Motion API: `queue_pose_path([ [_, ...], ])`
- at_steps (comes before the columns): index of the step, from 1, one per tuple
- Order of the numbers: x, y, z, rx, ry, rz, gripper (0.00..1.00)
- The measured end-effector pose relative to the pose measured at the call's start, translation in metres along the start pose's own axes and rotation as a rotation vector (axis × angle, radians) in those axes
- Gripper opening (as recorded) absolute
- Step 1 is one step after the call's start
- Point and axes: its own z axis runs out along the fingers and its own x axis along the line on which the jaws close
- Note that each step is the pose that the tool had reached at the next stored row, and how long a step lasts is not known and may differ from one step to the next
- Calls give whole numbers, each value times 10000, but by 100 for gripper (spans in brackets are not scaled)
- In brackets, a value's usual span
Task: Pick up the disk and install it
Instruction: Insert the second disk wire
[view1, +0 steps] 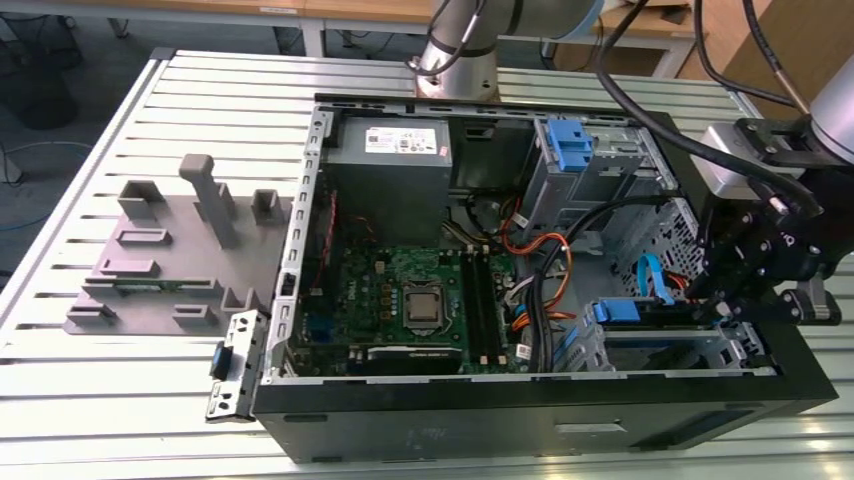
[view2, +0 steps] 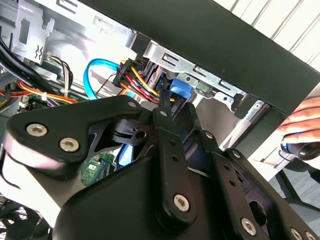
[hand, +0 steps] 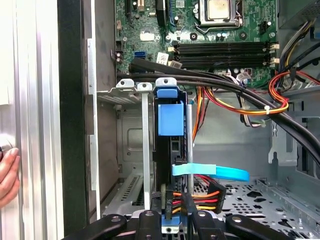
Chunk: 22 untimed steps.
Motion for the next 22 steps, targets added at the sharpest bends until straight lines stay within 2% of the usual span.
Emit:
queue_pose_path([
  [4, 0, -4, 1, 0, -1, -1, 30],
  [5, -1, -5, 0, 0, -1, -2, 28],
  [6, 0, -6, 0, 0, -1, -2, 22],
  [8, 0, -8, 0, 0, -1, -2, 22],
  [9, 0, -9, 0, 0, -1, -1, 16],
  [12, 0, -11, -6, 0, 0, -2, 16],
  [16, 2, -11, -75, 0, 0, -1, 16],
  [22, -10, -6, -77, 0, 1, -3, 16],
])
